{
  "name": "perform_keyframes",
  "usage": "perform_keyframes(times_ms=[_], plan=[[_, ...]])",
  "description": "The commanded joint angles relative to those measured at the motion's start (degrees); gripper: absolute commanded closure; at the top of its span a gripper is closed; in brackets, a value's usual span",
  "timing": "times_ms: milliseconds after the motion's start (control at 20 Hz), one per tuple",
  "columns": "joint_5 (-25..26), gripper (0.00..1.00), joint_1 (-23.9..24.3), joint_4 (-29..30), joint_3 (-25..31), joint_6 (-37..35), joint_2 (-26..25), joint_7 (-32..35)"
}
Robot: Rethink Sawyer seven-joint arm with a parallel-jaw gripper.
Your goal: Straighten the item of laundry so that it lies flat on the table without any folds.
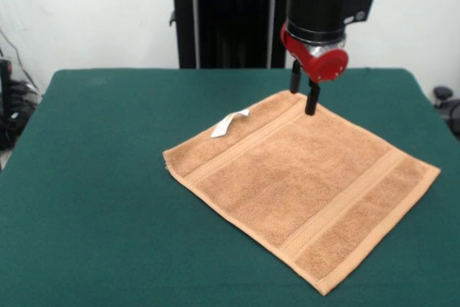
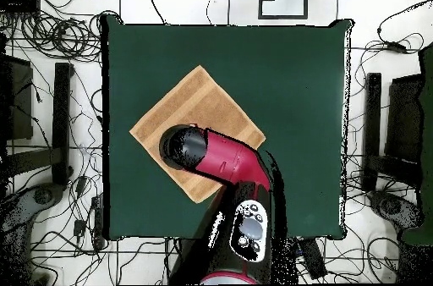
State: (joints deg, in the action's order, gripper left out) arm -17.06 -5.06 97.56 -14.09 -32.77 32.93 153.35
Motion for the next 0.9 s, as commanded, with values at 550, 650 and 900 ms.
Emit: perform_keyframes(times_ms=[550,650,900], plan=[[2.8,0.0,-0.9,4.8,5.1,-2.5,3.0,2.3],[2.8,0.0,-0.8,5.0,5.2,-2.5,3.1,2.3],[3.1,0.0,-0.4,6.2,5.5,-0.4,3.3,1.8]])
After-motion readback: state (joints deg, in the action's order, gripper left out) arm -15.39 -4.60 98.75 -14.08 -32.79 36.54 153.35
